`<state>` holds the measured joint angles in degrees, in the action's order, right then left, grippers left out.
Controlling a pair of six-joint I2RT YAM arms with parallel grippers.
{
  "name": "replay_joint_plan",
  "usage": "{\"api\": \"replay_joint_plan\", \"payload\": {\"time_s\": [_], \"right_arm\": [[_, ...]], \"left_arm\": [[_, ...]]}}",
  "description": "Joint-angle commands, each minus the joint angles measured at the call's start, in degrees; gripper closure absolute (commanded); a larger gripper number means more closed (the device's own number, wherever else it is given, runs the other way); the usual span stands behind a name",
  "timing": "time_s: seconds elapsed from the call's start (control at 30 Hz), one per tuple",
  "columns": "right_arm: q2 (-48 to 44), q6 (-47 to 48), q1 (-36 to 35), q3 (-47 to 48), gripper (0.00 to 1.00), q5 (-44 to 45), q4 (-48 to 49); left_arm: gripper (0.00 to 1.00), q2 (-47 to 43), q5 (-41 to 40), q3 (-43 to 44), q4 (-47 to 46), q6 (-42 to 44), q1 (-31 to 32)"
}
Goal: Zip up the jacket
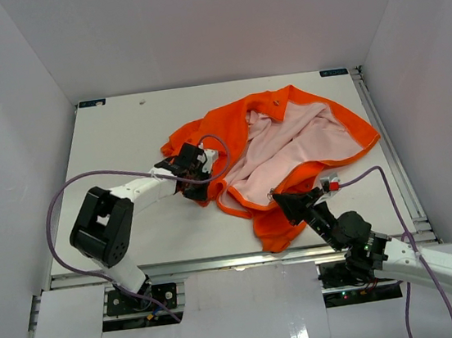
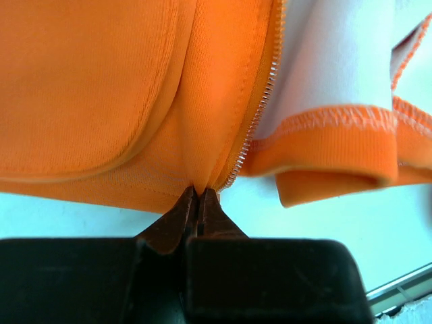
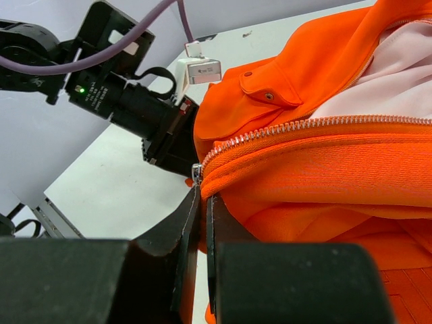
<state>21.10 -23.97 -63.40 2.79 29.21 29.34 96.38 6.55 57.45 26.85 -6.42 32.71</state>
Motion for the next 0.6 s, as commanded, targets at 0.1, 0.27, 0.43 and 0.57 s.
{"api": "replay_joint_plan", "payload": {"time_s": [0.1,0.27,0.43,0.57], "right_arm": [[1.6,0.0,-0.2,-8.3,0.92,-0.1,2.9],[4.4,0.4,-0.2,-7.9,0.92,-0.4,4.6],[7.0,5.0,-0.2,-6.5,0.92,-3.2,11.0],[11.1,10.7,-0.1,1.0,0.92,-6.9,13.5]], "left_arm": [[1.00,-8.8,-5.7,-1.3,-2.5,-4.2,0.3],[1.00,-14.4,0.4,-4.4,-9.5,-5.1,0.3],[1.00,-21.1,9.3,-10.5,-23.9,-6.4,0.3],[1.00,-26.7,15.0,-17.9,-40.3,-10.3,0.3]]}}
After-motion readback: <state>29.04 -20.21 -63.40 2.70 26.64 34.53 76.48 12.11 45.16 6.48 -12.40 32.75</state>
